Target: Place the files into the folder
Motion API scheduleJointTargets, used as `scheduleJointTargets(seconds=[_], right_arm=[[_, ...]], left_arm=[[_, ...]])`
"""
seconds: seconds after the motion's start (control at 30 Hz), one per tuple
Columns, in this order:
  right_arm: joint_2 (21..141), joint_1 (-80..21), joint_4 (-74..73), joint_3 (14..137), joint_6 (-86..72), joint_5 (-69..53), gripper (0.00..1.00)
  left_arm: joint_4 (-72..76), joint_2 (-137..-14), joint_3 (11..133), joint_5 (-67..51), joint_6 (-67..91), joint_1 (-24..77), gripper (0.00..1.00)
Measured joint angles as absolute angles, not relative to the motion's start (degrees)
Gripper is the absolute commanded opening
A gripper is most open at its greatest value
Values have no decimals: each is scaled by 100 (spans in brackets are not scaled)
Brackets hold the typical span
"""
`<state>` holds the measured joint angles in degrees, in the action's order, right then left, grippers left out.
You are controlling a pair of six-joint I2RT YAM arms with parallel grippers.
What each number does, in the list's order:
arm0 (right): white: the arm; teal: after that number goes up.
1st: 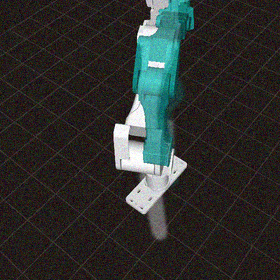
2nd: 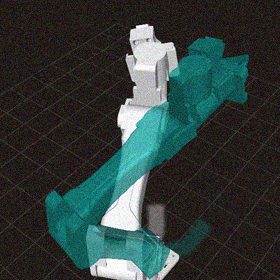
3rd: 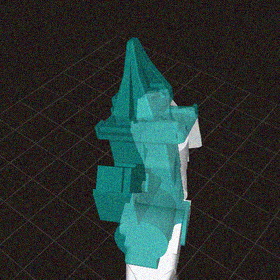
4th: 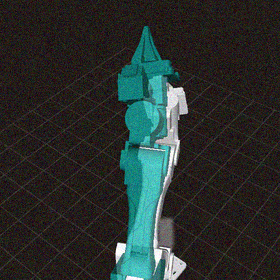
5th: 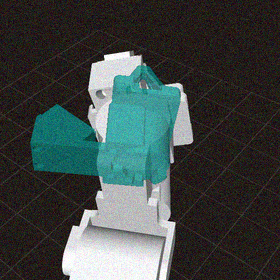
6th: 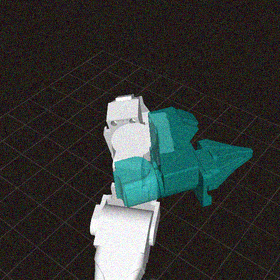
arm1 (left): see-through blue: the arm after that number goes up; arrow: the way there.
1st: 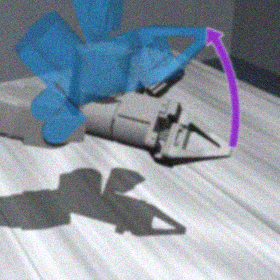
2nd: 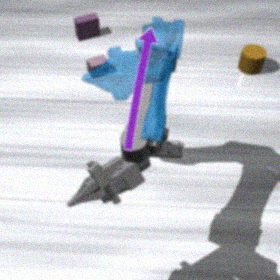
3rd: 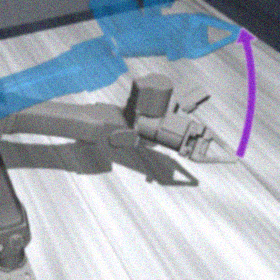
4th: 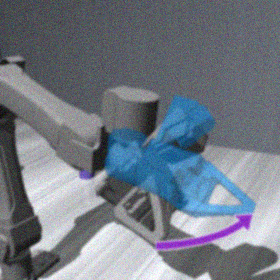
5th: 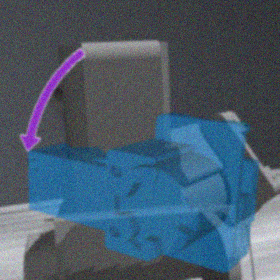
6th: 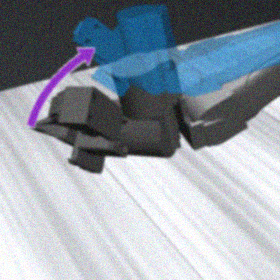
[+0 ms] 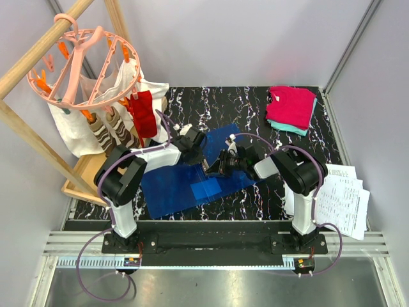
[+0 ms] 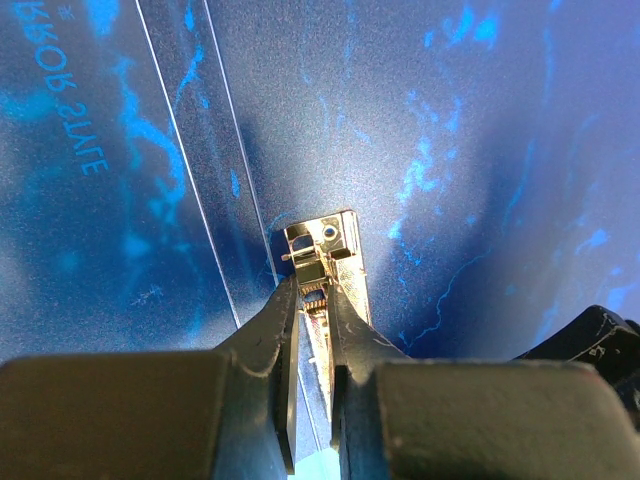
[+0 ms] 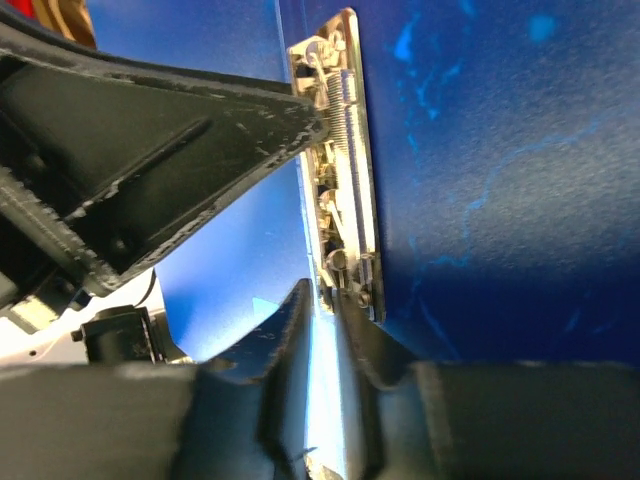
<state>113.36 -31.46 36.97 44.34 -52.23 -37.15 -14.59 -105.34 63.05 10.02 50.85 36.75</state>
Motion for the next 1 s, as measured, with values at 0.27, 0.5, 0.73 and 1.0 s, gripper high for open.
scheduleJointTargets(seconds=[0.27,0.5,0.73,1.0], right_arm=[[11419,-3146,3588,4504,-5135,-3721,0],[11375,-3175,3059,4689,-4869,-3673,0],[11061,-3347,2200,4856,-4578,-3024,0],[11010,-3409,2178,4814,-4689,-2823,0]], left_arm=[[-1361,-10497,6230,1004,5017,3682,0],[-1293,-10473,6211,943,4598,3686,27],[-1319,-10178,5964,967,3889,3715,69],[-1203,-9004,5387,794,3457,3750,26]])
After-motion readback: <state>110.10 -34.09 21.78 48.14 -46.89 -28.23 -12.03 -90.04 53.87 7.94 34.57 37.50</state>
